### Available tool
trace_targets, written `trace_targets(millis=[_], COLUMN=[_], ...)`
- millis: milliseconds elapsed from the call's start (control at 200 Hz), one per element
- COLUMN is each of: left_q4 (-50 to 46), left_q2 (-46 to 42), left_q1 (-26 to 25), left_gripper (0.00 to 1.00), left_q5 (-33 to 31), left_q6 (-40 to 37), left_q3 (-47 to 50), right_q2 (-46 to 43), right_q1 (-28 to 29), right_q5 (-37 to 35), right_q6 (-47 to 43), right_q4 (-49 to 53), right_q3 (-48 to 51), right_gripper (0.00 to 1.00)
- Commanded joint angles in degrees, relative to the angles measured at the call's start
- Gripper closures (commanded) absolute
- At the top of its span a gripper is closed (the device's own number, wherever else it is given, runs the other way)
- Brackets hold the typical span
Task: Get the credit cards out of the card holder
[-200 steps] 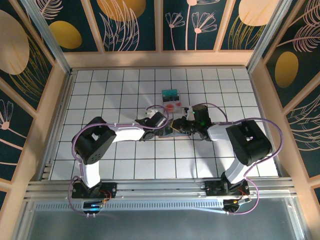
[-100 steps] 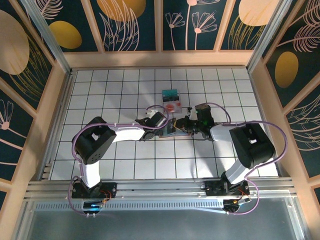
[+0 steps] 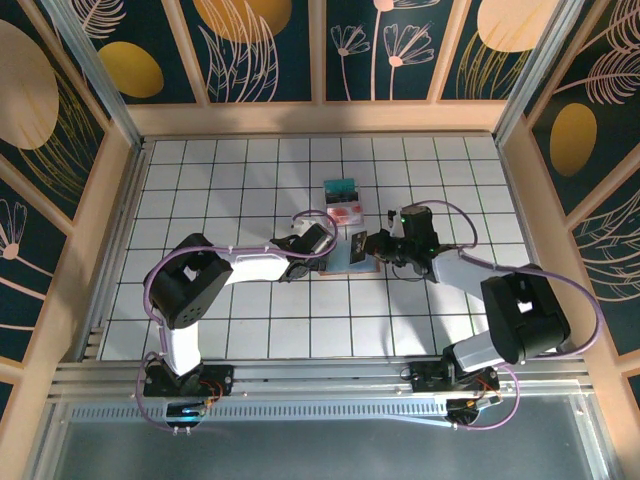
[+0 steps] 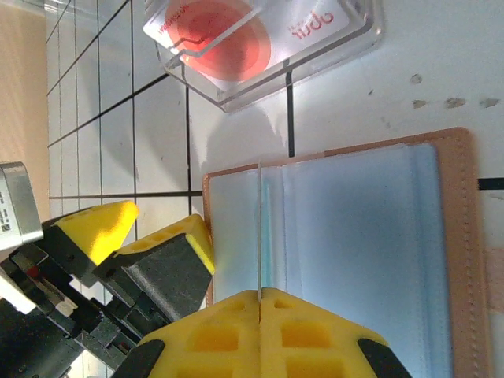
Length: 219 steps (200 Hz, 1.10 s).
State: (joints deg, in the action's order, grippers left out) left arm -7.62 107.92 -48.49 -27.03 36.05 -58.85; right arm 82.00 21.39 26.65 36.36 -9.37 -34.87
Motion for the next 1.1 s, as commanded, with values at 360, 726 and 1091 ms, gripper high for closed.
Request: trace_targets(millis=[360,726,1091], left_q4=[5.9,30.48,38.85], left_q2=[-14.18,-23.31,-21.24], left_q1=[1.11,6.14,7.7], left_gripper=[0.03,0.05,0.23], left_q5=[8.58,29.65,45.18], left_q6=[-0.88,2.06,3.95], left_q3=[-0.26,7.73,8.12], right_q2=[-9.7,-11.92,-13.08], right_q1=[-0.73,-1.52,-1.61], right_q5=[-1.15,6.51,11.06], right_q6=[-0.96,4.65,10.29], right_q4=[-3.39,-18.46,-30.5], right_q3=[-0.69,1.44,3.48], right_gripper=[1.0,1.0,1.0])
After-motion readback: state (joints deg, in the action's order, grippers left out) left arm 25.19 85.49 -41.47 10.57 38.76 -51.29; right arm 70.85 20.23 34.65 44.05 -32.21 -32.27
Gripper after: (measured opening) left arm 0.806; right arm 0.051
